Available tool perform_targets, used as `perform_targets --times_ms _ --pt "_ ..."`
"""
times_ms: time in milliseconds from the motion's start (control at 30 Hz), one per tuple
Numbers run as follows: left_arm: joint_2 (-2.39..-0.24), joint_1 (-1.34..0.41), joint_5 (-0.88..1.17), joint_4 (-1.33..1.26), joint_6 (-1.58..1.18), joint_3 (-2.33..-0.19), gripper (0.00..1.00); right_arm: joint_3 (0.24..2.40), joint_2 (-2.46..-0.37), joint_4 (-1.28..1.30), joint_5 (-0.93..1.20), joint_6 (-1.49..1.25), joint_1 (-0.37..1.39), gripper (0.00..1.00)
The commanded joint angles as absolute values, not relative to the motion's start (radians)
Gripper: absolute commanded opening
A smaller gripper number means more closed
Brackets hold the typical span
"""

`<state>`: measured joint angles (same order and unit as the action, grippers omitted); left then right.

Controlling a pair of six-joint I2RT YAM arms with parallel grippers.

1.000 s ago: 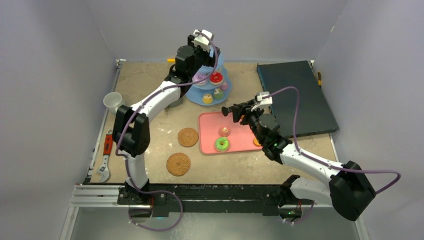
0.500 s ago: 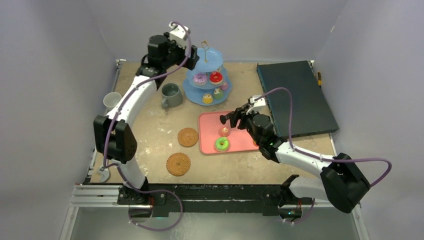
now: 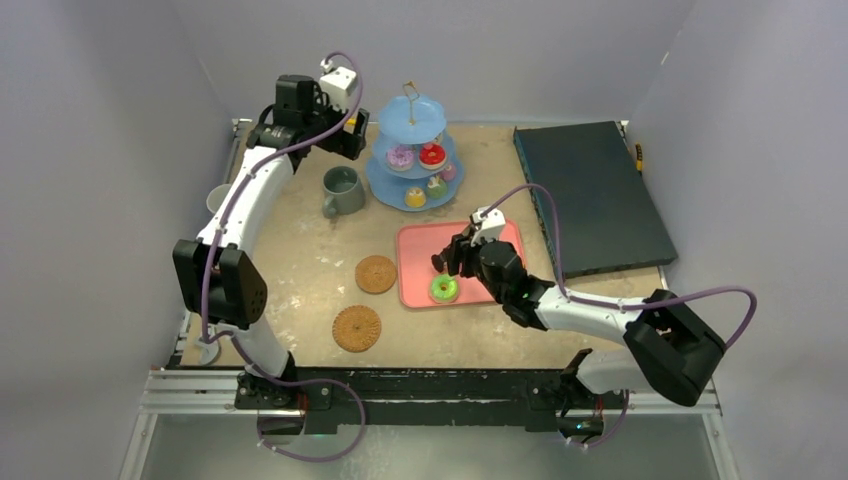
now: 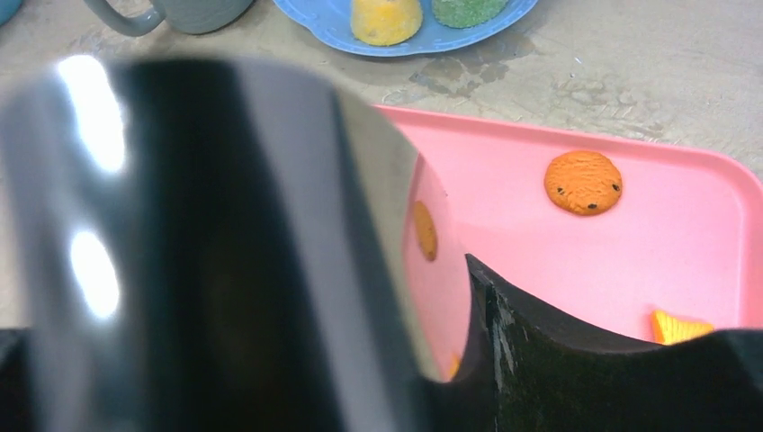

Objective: Serve the afternoon tea

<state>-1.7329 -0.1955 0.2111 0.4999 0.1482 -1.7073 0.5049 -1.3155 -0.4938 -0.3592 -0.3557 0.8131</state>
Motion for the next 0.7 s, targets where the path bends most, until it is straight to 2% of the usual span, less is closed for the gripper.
perform_targets --times_ms 0,133,333,667 --pt "-1.715 -0.149 0.21 0.582 0.165 -1.753 0.99 0.533 -1.305 -0.487 -0.422 -0.374 0.824 0.58" --pt "-1.693 -0.133 0.217 0.57 0.173 -1.73 0.99 0.558 -1.3 -0.505 -0.43 -0.361 0.827 0.48" --pt "-1.679 -0.123 0.224 0.527 0.17 -1.695 0.99 0.715 -1.395 -0.589 -0.413 -0.309 0.825 0.48" --pt "-1.679 -0.094 0.244 0.477 0.158 -1.674 0.99 1.048 -1.759 -0.732 -0.331 -0.233 0.823 0.47"
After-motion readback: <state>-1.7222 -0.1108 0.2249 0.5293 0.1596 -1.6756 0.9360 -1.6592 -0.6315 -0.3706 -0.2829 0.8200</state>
